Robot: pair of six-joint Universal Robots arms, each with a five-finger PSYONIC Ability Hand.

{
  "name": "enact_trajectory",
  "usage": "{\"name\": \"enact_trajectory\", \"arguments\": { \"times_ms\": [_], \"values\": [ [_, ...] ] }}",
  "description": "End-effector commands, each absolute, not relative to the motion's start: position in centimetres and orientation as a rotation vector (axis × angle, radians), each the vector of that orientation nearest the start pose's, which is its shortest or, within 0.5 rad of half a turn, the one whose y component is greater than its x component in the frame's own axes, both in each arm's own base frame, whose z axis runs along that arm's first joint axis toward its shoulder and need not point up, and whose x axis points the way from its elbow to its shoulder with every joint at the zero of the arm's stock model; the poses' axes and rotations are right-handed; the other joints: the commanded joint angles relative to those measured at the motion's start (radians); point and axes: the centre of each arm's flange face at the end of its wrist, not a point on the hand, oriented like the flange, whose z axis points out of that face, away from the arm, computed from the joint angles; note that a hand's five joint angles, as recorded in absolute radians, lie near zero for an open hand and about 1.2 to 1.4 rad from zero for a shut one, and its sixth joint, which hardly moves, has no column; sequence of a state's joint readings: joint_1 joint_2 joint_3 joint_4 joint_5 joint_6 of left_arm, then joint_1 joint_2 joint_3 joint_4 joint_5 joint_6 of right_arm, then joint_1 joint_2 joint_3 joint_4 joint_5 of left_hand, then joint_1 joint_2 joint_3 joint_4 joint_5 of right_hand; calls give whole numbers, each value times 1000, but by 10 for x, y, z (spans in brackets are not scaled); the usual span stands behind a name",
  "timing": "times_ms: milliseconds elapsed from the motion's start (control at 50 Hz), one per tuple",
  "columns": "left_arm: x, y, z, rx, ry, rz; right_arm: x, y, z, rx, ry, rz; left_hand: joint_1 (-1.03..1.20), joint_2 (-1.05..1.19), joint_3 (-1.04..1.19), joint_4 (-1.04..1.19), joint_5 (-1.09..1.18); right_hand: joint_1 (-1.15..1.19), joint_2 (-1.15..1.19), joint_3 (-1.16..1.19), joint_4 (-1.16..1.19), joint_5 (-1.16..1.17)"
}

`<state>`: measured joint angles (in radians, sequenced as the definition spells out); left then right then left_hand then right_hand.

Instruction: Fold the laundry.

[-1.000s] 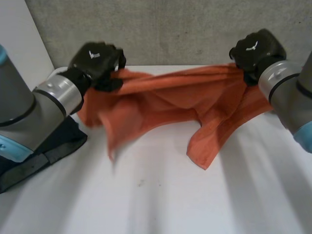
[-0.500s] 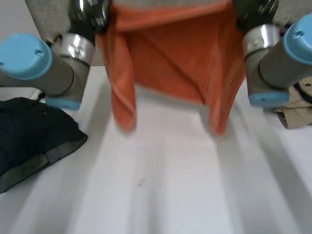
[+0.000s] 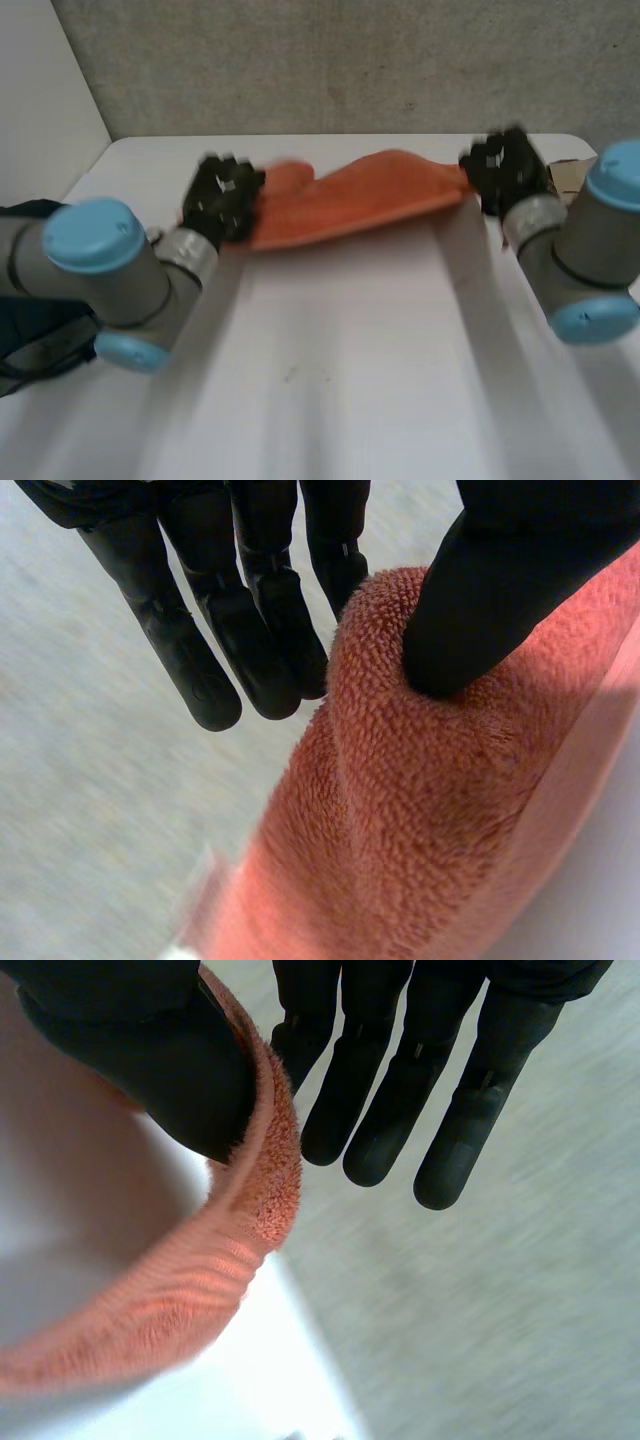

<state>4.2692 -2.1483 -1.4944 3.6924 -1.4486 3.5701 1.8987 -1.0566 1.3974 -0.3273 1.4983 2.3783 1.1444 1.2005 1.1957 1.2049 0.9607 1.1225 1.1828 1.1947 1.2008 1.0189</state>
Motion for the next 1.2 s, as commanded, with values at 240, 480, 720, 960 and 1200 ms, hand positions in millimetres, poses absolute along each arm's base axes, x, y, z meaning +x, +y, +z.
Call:
{"name": "enact_trajectory", "arguments": {
  "times_ms": [240, 480, 720, 960, 1200],
  "values": [
    [-264, -315, 180, 1050, 2085, -2205, 209, -349, 156, -1328, 2384, -2063, -863, -920, -915, -924, -854, 274, 213, 202, 195, 203],
    [-221, -326, 161, 1289, 2351, -2048, 198, -353, 151, -1283, 2415, -2036, -579, -635, -630, -639, -570, 274, 213, 202, 195, 203],
    [-224, -334, 131, 1411, 2309, -1956, 199, -349, 148, -1263, 2415, -2009, -532, -588, -583, -592, -523, 274, 213, 202, 195, 203],
    [-237, -349, 115, 1430, 2293, -1947, 200, -345, 142, -1275, 2424, -1976, -470, -526, -521, -530, -461, 274, 213, 202, 195, 203],
    [-239, -359, 102, 1425, 2296, -1930, 200, -344, 140, -1278, 2424, -1971, -464, -520, -515, -525, -455, 274, 213, 202, 195, 203]
  ]
}}
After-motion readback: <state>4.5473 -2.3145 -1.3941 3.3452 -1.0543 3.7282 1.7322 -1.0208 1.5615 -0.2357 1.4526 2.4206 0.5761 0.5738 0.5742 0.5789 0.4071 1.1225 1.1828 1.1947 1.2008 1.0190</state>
